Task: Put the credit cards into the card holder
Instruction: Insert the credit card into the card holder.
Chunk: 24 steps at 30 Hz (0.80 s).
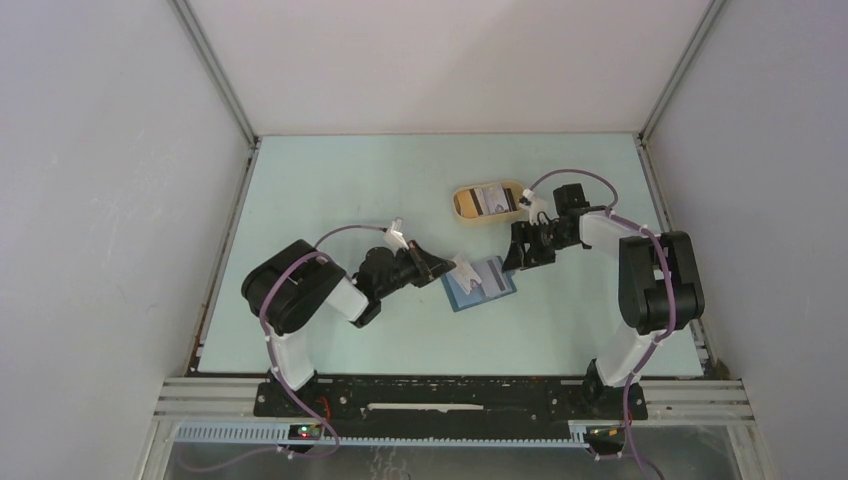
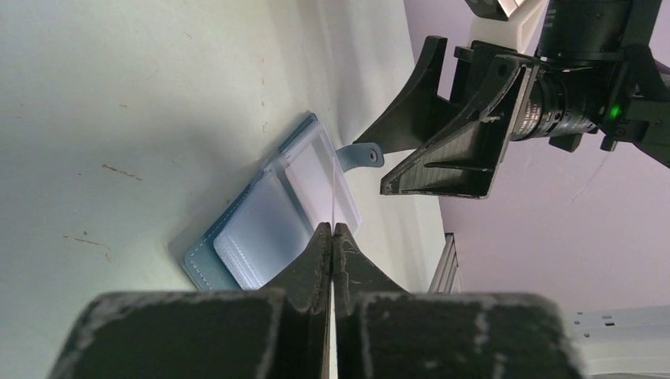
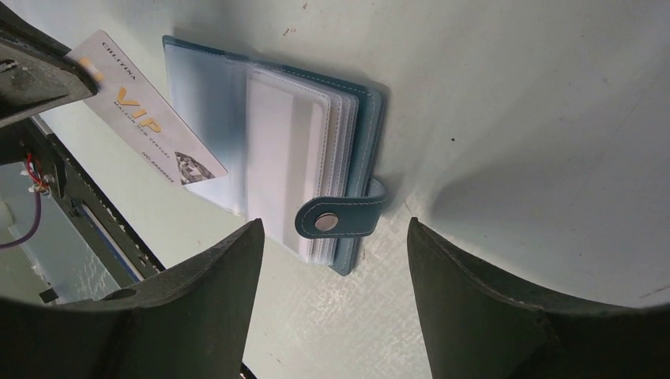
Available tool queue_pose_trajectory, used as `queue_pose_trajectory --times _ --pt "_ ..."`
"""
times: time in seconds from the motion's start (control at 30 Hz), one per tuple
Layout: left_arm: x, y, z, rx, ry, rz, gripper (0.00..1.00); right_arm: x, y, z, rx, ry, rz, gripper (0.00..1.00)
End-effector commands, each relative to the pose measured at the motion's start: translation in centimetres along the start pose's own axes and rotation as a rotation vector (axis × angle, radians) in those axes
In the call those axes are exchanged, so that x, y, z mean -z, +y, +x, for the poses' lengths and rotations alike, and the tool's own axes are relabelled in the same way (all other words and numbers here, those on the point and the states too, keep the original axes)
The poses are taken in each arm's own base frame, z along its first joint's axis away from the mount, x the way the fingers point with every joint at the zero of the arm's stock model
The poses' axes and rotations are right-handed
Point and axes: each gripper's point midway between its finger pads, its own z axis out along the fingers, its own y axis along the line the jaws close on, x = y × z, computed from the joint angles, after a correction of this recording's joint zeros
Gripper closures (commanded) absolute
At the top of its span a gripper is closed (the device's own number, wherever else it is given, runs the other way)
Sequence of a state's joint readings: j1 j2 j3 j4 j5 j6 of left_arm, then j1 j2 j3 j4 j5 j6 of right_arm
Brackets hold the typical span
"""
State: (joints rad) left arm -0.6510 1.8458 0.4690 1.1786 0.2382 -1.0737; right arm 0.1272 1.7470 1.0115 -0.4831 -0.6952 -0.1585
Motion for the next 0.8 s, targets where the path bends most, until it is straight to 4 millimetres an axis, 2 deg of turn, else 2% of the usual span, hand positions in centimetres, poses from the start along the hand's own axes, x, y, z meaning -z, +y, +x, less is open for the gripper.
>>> queue_pose_trajectory --times 0.0,0.53,0.77 --pt "-0.9 -0.3 -1.1 -0.004 -0.030 -0.004 1.00 0.0 0.1 -1.1 0.023 -0.013 0.006 0.25" --pt "-1.3 0.9 -0.7 -0.001 -0.006 -0.064 1.00 -0.7 0.2 -0.8 0.025 0.017 0.012 0.26" --pt "-0.8 0.0 -0.9 0.009 -0.025 -0.022 1.00 -0.9 0.2 -0.6 0.020 0.031 0.011 0.26"
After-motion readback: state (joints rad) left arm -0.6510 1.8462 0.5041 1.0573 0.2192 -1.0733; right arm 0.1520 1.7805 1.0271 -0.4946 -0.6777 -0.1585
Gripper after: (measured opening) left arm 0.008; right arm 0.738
